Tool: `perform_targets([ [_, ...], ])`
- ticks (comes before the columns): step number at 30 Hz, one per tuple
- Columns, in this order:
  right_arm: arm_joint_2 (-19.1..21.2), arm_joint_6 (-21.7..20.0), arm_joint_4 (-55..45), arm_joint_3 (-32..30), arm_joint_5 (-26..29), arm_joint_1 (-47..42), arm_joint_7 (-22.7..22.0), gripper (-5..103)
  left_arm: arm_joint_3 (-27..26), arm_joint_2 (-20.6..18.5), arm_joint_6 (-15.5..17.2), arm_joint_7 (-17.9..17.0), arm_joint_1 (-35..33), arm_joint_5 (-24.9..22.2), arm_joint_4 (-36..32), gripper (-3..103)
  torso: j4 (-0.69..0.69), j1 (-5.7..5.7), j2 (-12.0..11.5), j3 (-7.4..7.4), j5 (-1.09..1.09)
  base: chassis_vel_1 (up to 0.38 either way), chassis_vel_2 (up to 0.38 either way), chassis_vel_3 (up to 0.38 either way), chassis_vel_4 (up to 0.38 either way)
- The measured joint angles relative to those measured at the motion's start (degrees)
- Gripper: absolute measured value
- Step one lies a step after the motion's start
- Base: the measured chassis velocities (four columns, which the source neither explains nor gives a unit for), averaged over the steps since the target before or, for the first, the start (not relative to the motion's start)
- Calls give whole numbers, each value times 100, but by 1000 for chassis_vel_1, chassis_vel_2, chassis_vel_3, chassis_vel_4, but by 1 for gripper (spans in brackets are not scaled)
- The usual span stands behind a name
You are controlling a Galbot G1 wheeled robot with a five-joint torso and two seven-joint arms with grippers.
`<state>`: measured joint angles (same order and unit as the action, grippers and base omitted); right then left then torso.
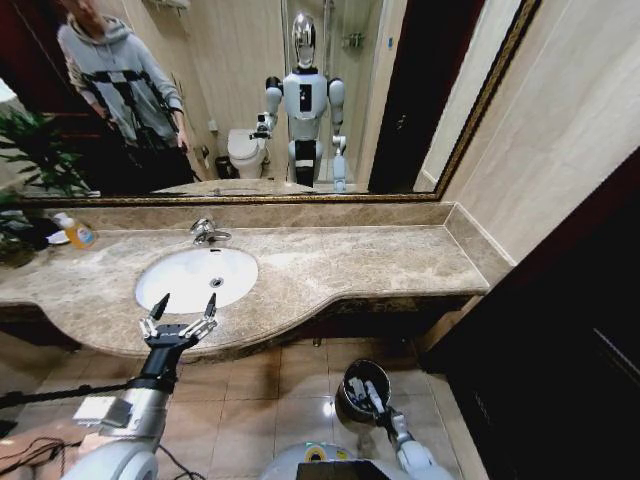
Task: Pick up the trash from the sink and place it in the trash bin.
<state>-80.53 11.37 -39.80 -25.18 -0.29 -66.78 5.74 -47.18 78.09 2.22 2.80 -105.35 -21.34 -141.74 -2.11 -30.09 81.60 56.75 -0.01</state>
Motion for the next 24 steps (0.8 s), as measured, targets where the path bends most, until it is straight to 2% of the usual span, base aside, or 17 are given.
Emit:
perform_targets([
  [2, 12, -1, -12, 1, 0, -6, 0, 48, 0, 0, 0, 0, 0, 0, 0, 100, 0, 0, 0, 0, 0, 0, 0, 0, 0],
  [6, 40, -1, -96, -5, 8, -81, 0, 71, 0, 0, 0, 0, 0, 0, 0, 100, 0, 0, 0, 0, 1, 0, 0, 0, 0],
  [7, 40, -1, -96, -5, 8, -81, 0, 71, 0, 0, 0, 0, 0, 0, 0, 100, 0, 0, 0, 0, 1, 0, 0, 0, 0],
  [9, 55, -2, -168, -9, 25, -139, 0, 82, 0, 0, 0, 0, 0, 0, 0, 100, 0, 0, 0, 0, 0, 0, 0, 0, 0],
  [11, 61, -2, -207, -9, 35, -168, -1, 82, 0, 0, 0, 0, 0, 0, 0, 100, 0, 0, 0, 0, 1, 0, 0, 0, 0],
  [15, 71, 2, -385, -18, 111, -303, -16, 99, 0, 0, 0, 0, 0, 0, 0, 100, 0, 0, 0, 0, 1, 0, 0, 0, 0],
  [17, 77, 7, -499, -19, 184, -362, -43, 102, 0, 0, 0, 0, 0, 0, 0, 100, 0, 0, 0, 0, 1, 0, 0, 0, 0],
  [20, 118, 19, -823, -5, 439, -498, -186, 100, 0, 0, 0, 0, 0, 0, 0, 100, 0, 0, 0, 0, 2, 0, 0, 0, 0],
  [23, 273, 4, -1778, -1, 851, -798, -376, 99, 0, 0, 0, 0, 0, 0, 0, 100, 0, 0, 0, 0, 0, 0, 0, 0, 0],
  [24, 273, 4, -1778, -1, 851, -798, -376, 99, 0, 0, 0, 0, 0, 0, 0, 100, 0, 0, 0, 0, 0, 0, 0, 0, 0],
])
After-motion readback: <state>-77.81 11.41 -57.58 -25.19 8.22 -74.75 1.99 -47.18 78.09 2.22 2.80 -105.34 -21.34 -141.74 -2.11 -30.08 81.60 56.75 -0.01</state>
